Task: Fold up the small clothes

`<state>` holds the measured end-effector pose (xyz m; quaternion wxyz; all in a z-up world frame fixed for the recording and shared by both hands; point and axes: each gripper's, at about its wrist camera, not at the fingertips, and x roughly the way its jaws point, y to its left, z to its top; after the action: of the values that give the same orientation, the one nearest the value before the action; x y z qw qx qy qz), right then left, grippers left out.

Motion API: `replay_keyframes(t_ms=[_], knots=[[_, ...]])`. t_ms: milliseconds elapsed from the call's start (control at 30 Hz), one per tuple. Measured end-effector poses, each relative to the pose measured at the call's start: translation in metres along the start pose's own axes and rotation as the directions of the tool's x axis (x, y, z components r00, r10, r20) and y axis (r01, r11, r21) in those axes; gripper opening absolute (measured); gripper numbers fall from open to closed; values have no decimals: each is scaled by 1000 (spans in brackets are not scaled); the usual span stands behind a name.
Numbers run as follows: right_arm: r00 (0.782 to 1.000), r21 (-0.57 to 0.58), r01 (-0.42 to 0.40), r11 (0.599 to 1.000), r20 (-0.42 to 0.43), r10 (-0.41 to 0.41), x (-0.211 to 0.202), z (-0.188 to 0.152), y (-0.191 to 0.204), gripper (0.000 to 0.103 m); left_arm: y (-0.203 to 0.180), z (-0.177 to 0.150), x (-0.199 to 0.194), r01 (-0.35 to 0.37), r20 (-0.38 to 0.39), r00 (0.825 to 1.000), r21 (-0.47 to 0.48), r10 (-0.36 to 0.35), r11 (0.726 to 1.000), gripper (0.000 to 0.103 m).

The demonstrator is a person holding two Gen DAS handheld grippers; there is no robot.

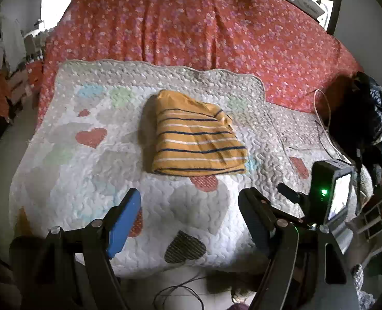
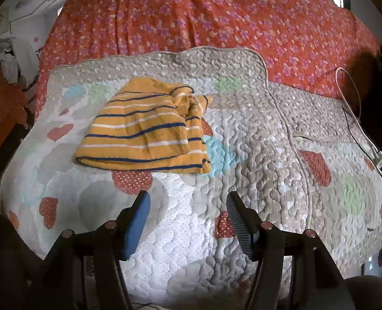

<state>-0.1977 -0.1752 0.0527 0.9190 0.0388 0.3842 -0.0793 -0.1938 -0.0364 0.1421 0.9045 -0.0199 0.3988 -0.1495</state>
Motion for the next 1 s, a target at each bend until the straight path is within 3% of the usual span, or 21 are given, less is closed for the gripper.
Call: replay_keyframes(t_ms=[267,567,1000], knots=[[1000,26,14,1000,-17,-14,4,-1,-4,66,1,-2,4,26,-25,999,-16,-27,1000,77],[1000,23,15,1000,-23,-15,7,-1,-6,66,-2,-4,3,-42,-4,999,15,42,999,77],[1000,18,14,1000,-24,-14,9,-1,-9,67,-3,-4,3,-58,5,998,28,58,998,77]])
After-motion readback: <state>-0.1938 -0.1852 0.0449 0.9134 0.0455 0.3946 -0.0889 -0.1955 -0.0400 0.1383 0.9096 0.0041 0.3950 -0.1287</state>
